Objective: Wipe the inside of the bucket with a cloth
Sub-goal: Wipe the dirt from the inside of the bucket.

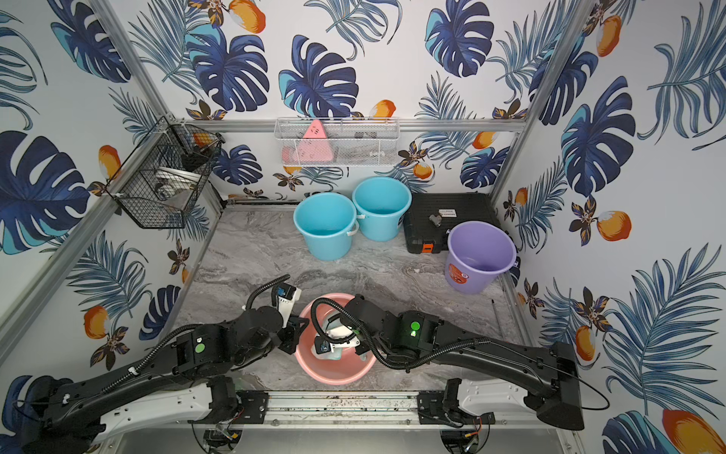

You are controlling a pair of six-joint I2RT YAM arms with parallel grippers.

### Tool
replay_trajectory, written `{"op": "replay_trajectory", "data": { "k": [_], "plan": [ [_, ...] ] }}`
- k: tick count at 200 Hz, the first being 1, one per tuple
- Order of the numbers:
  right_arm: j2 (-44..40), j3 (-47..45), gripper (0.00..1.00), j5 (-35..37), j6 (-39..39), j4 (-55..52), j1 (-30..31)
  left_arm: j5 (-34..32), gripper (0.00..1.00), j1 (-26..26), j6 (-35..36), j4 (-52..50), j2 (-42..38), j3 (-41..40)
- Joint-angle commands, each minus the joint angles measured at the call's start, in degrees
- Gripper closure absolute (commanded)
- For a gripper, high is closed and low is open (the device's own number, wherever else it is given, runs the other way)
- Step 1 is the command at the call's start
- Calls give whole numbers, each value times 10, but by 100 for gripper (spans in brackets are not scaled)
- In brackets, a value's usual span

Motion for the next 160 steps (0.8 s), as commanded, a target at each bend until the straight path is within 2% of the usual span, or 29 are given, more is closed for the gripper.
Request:
{"op": "replay_trajectory", "data": {
  "k": [1,30,101,160],
  "plan": [
    [12,40,100,3,29,-120,7,-3,100,0,-5,7,-4,-1],
    [40,61,100,13,35,-150,13,-3,100,0,-5,7,-6,-2],
    [145,28,100,58,27,-54,10,0,100,0,-4,3,-14,0],
    [207,-49,100,16,26,67,-41,0,100,0,-3,0,-17,1]
  ]
}}
